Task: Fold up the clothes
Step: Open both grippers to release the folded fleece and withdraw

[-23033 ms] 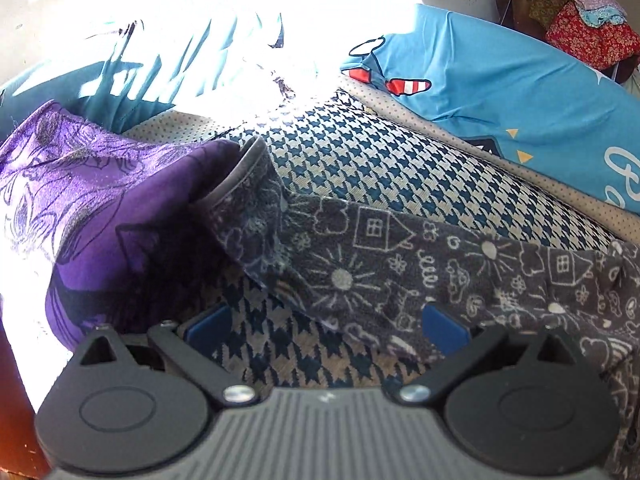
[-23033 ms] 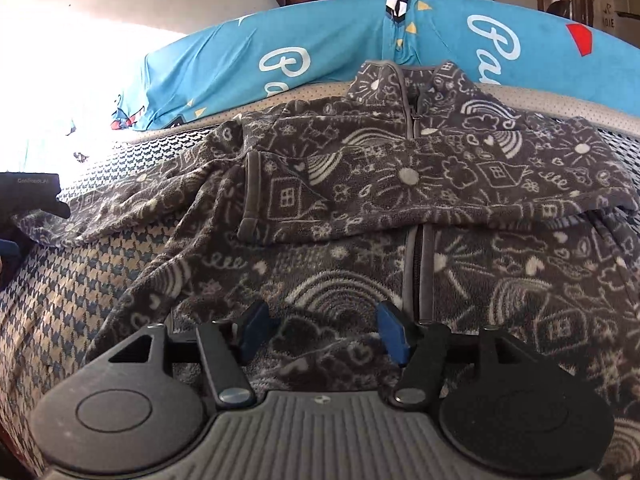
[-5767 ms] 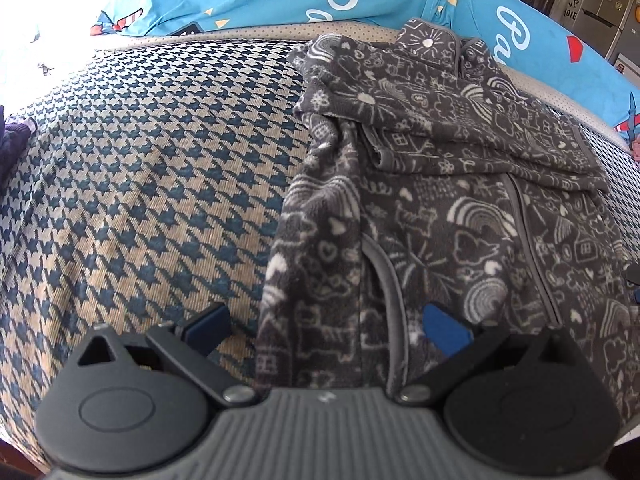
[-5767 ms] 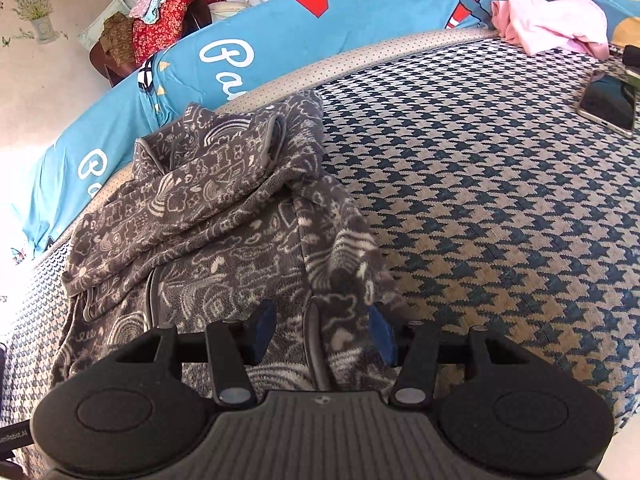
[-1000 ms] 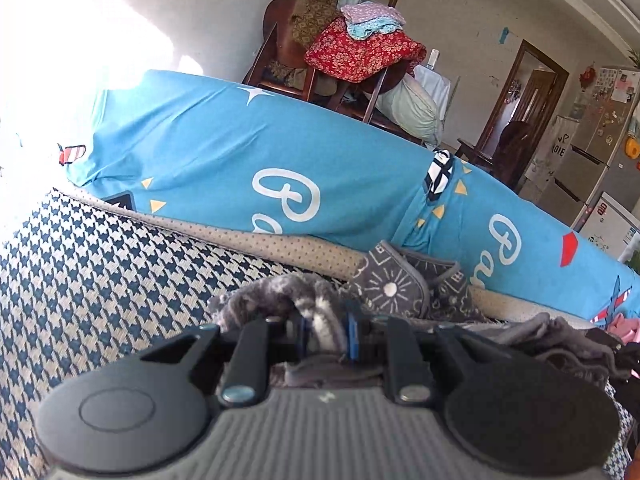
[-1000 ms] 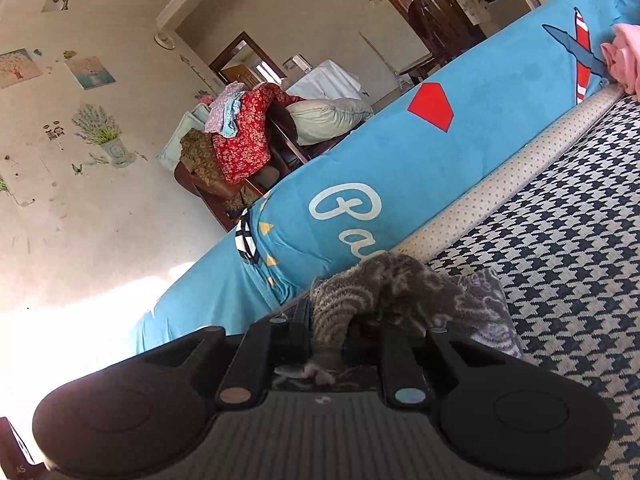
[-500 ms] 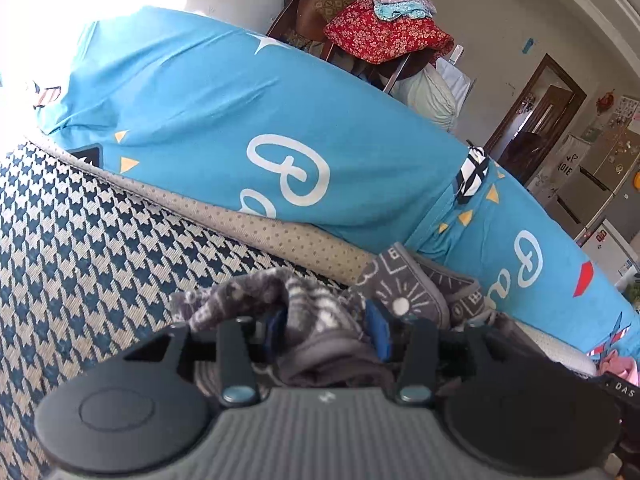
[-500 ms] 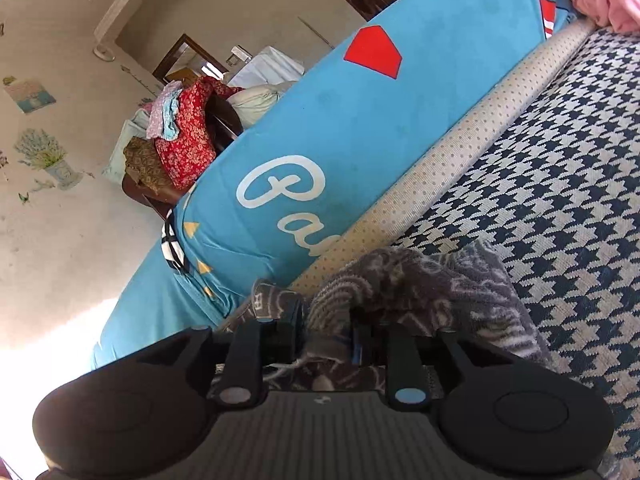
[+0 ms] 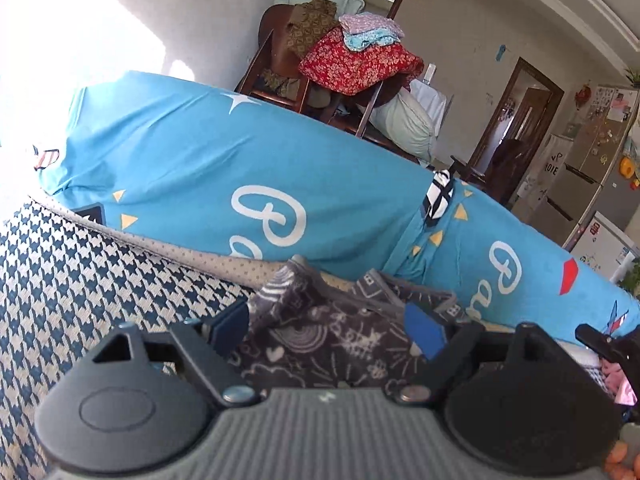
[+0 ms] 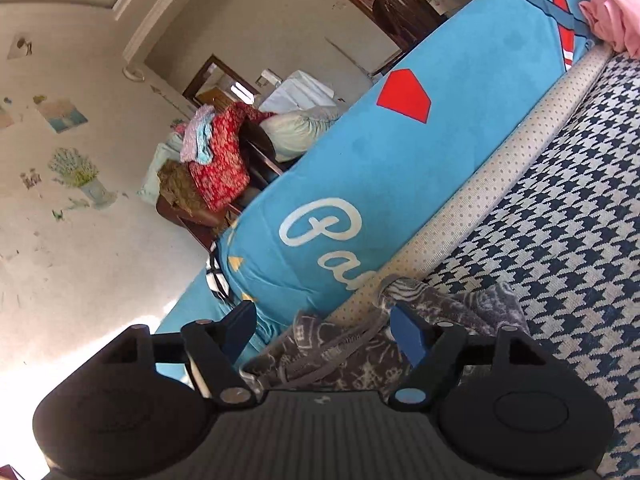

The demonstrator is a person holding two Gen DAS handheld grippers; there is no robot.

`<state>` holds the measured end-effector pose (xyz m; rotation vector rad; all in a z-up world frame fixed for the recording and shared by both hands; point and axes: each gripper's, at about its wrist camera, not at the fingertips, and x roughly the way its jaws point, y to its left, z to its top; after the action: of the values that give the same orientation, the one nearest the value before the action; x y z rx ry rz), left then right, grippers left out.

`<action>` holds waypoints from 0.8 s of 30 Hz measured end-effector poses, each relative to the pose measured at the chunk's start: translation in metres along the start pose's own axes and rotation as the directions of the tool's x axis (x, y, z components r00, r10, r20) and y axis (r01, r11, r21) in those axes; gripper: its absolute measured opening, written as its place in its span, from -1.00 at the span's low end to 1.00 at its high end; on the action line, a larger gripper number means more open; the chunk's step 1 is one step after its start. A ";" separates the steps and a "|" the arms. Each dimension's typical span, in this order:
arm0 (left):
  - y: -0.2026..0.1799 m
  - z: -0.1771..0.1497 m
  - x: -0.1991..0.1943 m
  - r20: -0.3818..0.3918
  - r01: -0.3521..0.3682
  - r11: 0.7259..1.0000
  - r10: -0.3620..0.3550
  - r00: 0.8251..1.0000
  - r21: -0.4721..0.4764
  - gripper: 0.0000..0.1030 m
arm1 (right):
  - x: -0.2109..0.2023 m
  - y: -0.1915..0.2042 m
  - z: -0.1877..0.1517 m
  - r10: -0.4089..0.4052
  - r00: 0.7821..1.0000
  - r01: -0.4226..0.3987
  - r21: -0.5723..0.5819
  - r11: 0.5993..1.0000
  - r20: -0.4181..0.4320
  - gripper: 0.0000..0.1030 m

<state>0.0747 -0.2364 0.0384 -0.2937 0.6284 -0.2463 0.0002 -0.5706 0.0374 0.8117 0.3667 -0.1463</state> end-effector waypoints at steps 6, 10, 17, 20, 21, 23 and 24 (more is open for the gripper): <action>-0.008 -0.019 0.013 -0.064 0.004 0.999 -0.002 0.998 0.043 0.64 | 0.019 0.013 -0.019 -0.035 0.992 0.017 -0.155 0.988 -0.120 -0.39; -0.010 -0.030 0.025 -0.076 -0.030 0.996 0.037 0.996 0.089 0.64 | 0.031 0.025 -0.037 -0.091 0.984 0.041 -0.300 0.953 -0.155 -0.52; -0.003 -0.035 0.039 -0.055 -0.093 0.987 0.101 0.993 0.129 0.69 | 0.041 0.032 -0.054 -0.281 0.960 0.238 -0.542 0.806 0.002 -0.52; 0.006 -0.032 0.046 -0.056 -0.105 0.987 0.112 0.992 0.118 0.70 | 0.049 0.023 -0.052 -0.328 0.945 0.285 -0.552 0.784 0.022 -0.52; 0.009 -0.032 0.049 -0.059 -0.114 0.987 0.122 0.991 0.116 0.70 | 0.052 0.018 -0.051 -0.342 0.939 0.300 -0.540 0.786 0.024 -0.52; 0.015 -0.031 0.056 -0.074 -0.127 0.986 0.136 0.988 0.112 0.70 | 0.057 0.005 -0.046 -0.365 0.931 0.323 -0.503 0.802 0.015 -0.55; 0.018 -0.032 0.059 -0.086 -0.129 0.986 0.139 0.987 0.110 0.70 | 0.059 -0.001 -0.044 -0.370 0.929 0.326 -0.481 0.814 0.004 -0.61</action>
<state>0.1042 -0.2444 -0.0244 -0.1391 0.7222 -0.1636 0.0433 -0.5385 -0.0138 0.2540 0.6095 -0.3502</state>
